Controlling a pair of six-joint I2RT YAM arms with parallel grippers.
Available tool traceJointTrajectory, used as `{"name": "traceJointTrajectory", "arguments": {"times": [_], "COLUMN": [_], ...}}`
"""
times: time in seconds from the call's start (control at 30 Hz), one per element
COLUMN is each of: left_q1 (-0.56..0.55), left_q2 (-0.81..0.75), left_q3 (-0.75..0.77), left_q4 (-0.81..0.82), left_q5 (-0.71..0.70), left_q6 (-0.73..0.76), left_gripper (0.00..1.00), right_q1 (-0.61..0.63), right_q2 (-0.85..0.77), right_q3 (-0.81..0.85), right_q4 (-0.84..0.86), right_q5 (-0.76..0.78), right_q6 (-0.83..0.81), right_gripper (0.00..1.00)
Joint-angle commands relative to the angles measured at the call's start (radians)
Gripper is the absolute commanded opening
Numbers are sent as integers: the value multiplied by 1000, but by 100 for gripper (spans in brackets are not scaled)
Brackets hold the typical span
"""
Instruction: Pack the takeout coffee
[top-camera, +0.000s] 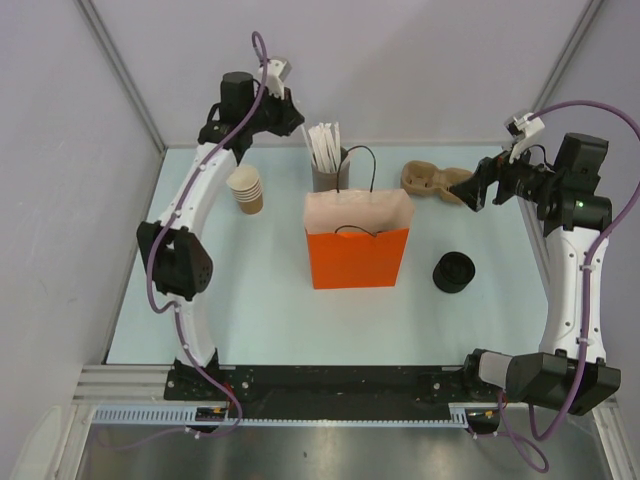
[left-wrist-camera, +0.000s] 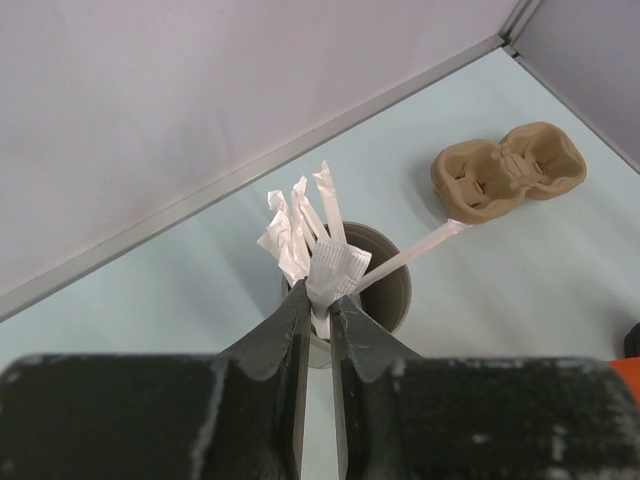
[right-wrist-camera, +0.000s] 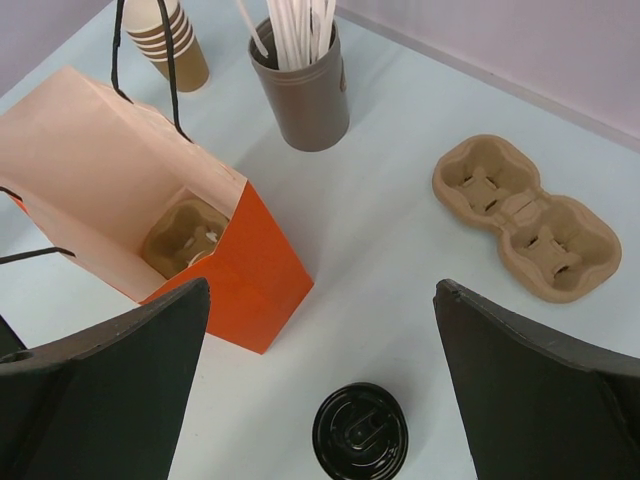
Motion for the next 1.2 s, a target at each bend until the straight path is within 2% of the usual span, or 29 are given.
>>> {"name": "traceJointTrajectory", "arguments": {"times": [0.0, 1.17], "left_q1": [-2, 4], "left_q2": [-86, -292], "left_q3": [8, 86], "left_q4": [-6, -91], "left_q5": [-17, -21], "left_q6": [20, 35], "left_gripper": [17, 15], "right_q1": [5, 51], "right_q2": [-34, -57], "right_q3": [-4, -19], "right_q4": [17, 15], "right_q5": [-29, -10], "right_q6": [-4, -29], "right_gripper": [100, 100]}}
